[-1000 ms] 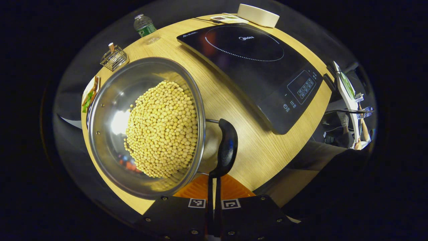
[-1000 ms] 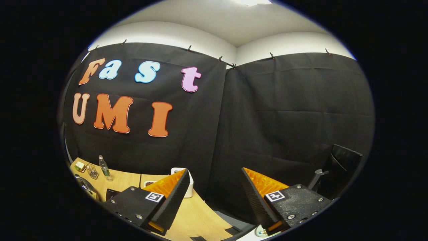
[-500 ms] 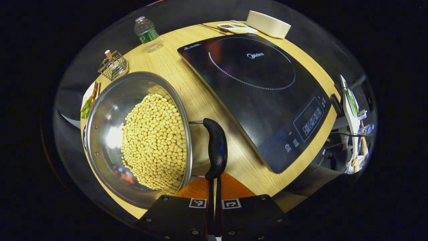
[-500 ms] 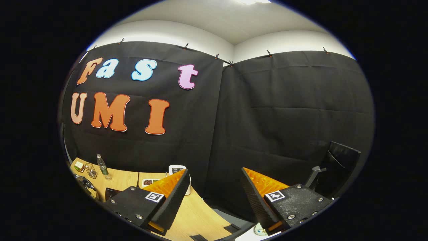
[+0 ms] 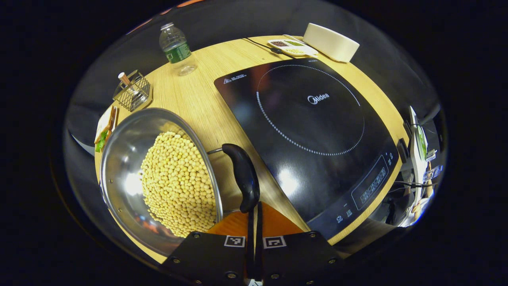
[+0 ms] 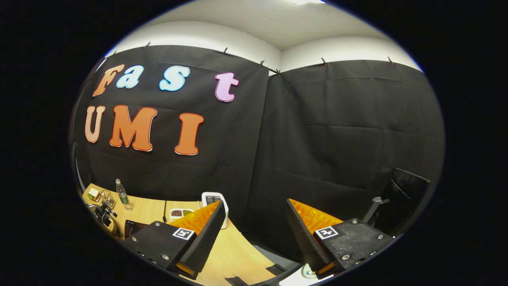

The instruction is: First push the handle of the pot to place it horizontally, then grasp the pot with both hands and set it on the induction cooktop.

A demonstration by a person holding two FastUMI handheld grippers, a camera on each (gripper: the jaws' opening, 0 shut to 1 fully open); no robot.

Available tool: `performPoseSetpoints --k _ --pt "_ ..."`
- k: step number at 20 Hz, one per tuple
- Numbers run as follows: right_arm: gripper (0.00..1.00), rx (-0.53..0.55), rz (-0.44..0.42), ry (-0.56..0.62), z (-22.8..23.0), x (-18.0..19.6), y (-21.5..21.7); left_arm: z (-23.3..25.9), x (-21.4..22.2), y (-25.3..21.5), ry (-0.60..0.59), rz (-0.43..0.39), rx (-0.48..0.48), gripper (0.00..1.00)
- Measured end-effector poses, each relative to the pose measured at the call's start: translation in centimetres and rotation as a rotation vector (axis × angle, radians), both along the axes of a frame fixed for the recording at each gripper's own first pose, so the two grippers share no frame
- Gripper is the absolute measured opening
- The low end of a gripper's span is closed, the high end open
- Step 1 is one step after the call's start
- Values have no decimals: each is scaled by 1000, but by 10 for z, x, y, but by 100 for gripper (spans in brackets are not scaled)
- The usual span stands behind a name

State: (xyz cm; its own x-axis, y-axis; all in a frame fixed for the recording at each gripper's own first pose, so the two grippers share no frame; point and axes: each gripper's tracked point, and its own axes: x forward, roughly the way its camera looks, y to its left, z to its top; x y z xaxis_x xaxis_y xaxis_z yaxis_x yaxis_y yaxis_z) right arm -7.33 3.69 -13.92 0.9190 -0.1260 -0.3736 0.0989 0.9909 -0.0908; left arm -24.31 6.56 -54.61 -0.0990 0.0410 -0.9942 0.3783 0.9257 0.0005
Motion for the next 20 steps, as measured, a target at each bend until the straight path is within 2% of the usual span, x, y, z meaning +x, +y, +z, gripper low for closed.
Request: performPoseSetpoints --k 4,12,20 --pt "95 -7 10 29 -7 -1 8 -14 16 -6 -13 37 6 2" --pt "94 -5 33 87 -25 -3 27 -27 37 -12 -59 63 1 1" --pt "95 16 121 123 -35 2 69 2 39 -9 -123 122 -67 2"
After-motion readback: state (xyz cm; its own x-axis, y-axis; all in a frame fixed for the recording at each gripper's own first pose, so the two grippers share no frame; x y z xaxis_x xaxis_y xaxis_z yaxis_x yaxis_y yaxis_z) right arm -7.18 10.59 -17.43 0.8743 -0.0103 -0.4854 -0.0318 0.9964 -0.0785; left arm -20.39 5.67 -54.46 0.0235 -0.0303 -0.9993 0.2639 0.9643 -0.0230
